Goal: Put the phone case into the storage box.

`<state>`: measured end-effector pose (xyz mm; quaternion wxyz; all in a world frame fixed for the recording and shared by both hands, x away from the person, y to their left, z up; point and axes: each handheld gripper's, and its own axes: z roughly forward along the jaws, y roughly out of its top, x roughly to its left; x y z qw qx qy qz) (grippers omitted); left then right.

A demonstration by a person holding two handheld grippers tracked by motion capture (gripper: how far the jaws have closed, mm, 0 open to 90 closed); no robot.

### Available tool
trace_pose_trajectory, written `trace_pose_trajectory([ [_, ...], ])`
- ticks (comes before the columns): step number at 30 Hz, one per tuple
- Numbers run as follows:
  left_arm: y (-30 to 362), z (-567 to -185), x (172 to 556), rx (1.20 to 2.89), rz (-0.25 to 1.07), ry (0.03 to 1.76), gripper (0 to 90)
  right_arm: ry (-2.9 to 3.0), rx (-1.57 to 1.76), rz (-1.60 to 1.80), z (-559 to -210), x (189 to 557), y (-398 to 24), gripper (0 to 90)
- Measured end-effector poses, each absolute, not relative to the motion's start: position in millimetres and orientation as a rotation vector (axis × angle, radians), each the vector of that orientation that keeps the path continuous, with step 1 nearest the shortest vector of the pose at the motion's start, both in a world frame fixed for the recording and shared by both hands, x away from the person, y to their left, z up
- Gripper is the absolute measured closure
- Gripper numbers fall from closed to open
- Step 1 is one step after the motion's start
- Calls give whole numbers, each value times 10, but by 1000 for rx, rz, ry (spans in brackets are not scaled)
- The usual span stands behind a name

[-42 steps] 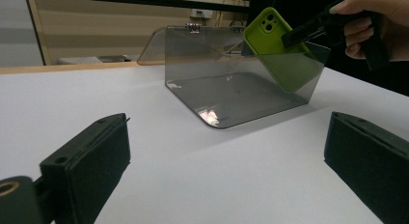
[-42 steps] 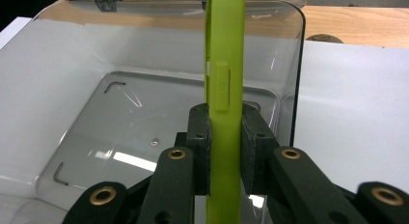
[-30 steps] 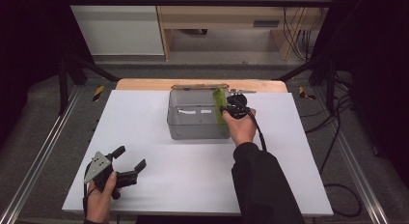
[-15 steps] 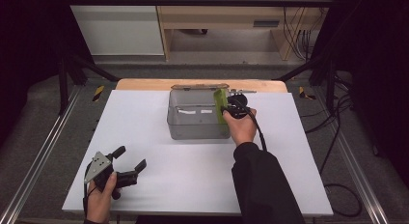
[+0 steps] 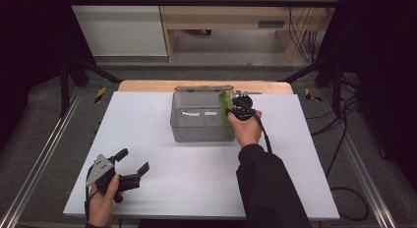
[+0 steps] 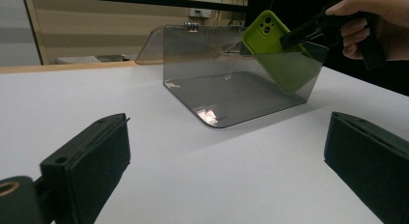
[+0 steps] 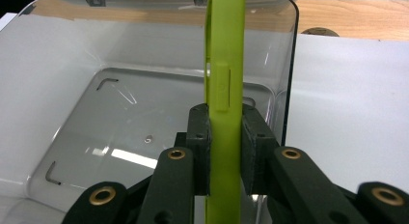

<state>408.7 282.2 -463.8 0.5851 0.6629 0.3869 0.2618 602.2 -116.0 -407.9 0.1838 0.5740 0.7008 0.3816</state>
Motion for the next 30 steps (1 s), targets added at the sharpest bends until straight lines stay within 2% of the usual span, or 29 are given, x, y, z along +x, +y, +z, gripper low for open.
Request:
trace_pose_trajectory([
  [30, 2804, -4639, 4085, 1554, 604, 897, 23, 1975, 1646, 1058, -4088, 6034, -1143, 757],
])
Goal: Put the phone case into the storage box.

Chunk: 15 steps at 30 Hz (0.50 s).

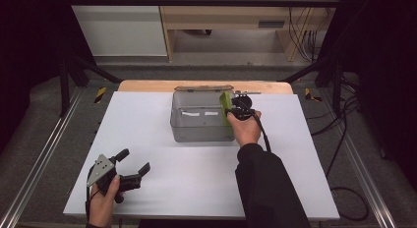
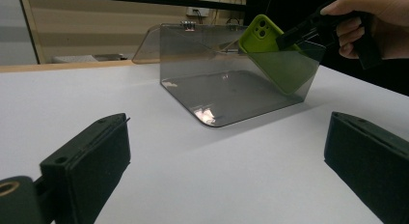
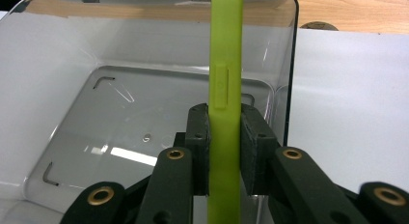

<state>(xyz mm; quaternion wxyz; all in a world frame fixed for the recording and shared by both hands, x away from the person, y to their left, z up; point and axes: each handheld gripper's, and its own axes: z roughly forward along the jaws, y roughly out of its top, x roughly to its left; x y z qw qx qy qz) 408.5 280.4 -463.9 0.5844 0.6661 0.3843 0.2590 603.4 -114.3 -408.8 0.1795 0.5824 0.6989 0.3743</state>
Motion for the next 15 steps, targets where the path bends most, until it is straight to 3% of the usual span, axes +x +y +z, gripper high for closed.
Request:
trace_pose_trajectory([
  [15, 2806, -4636, 4082, 1554, 605, 897, 23, 1968, 1642, 1058, -4078, 6023, -1129, 739],
])
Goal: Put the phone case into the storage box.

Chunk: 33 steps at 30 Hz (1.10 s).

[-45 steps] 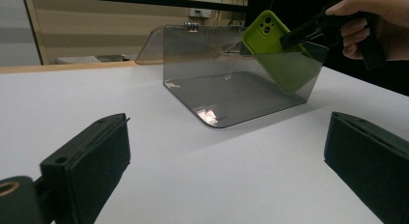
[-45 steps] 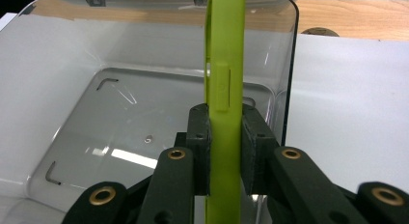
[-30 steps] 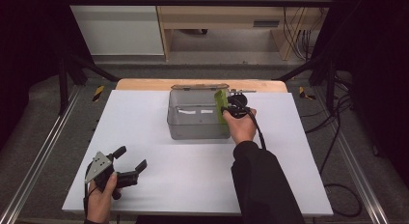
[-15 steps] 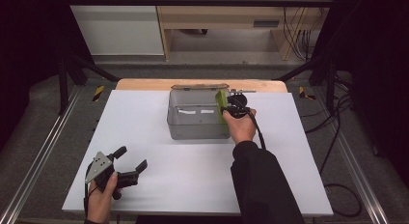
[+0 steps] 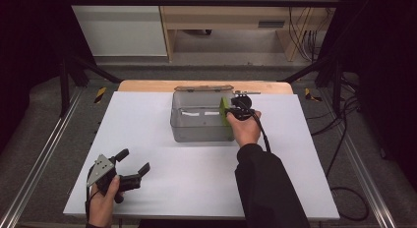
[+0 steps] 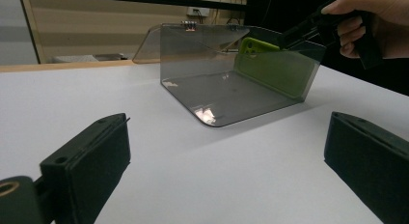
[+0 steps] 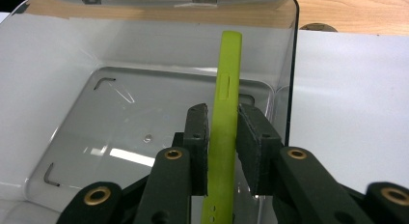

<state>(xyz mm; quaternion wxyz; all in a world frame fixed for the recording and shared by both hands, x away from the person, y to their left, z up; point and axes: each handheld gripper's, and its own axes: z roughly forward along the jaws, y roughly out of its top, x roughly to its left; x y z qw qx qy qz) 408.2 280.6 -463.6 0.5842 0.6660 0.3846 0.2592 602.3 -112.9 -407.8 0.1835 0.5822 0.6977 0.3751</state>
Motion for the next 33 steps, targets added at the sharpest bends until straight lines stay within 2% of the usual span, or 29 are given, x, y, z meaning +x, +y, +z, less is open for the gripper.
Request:
trace_pose_trajectory([
  [33, 2797, -4636, 4083, 1558, 605, 896, 23, 1964, 1603, 1110, -4012, 5974, -1142, 754],
])
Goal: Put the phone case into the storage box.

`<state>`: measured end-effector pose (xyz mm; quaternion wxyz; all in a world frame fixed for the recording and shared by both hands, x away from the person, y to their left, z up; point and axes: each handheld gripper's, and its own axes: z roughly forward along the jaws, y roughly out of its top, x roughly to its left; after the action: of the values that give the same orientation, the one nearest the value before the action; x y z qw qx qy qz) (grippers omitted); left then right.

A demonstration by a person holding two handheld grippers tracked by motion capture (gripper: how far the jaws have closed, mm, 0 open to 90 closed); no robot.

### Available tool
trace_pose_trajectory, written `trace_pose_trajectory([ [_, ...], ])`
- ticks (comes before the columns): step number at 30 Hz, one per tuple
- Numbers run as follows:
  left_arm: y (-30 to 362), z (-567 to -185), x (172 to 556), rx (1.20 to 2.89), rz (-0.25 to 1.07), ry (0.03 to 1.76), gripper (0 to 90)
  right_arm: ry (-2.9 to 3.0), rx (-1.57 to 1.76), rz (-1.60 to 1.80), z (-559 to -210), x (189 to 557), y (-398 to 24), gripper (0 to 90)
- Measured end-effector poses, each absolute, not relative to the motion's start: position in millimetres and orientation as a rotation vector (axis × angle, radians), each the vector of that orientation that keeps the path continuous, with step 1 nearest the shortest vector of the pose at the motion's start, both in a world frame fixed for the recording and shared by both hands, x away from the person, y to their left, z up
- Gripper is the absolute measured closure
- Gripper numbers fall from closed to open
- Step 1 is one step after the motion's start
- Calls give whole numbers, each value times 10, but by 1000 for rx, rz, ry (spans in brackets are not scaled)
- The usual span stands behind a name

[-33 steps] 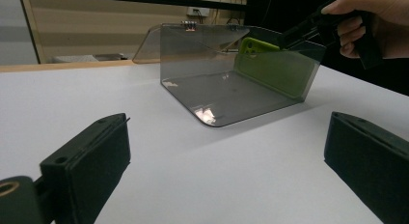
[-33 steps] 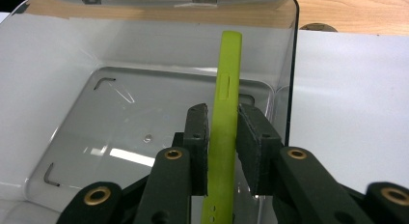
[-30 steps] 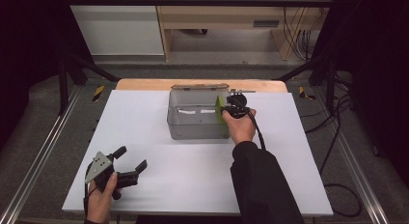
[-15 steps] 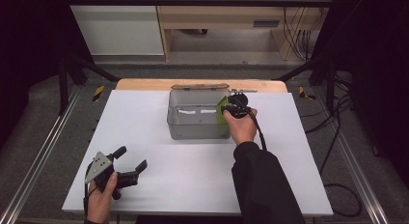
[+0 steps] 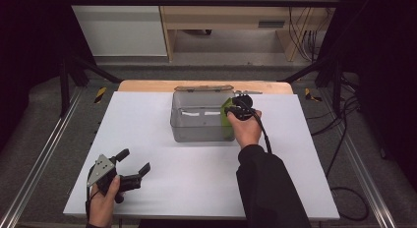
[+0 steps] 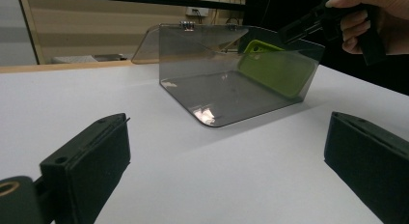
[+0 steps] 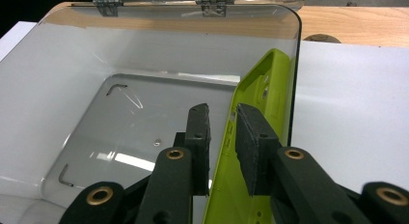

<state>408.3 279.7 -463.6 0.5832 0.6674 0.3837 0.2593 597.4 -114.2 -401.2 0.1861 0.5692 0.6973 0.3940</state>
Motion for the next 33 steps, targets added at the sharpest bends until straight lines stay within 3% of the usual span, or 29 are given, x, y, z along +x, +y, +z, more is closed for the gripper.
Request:
trace_pose_trajectory([
  [33, 2797, -4634, 4079, 1556, 611, 895, 22, 1914, 1546, 1205, -3920, 5909, -1125, 752],
])
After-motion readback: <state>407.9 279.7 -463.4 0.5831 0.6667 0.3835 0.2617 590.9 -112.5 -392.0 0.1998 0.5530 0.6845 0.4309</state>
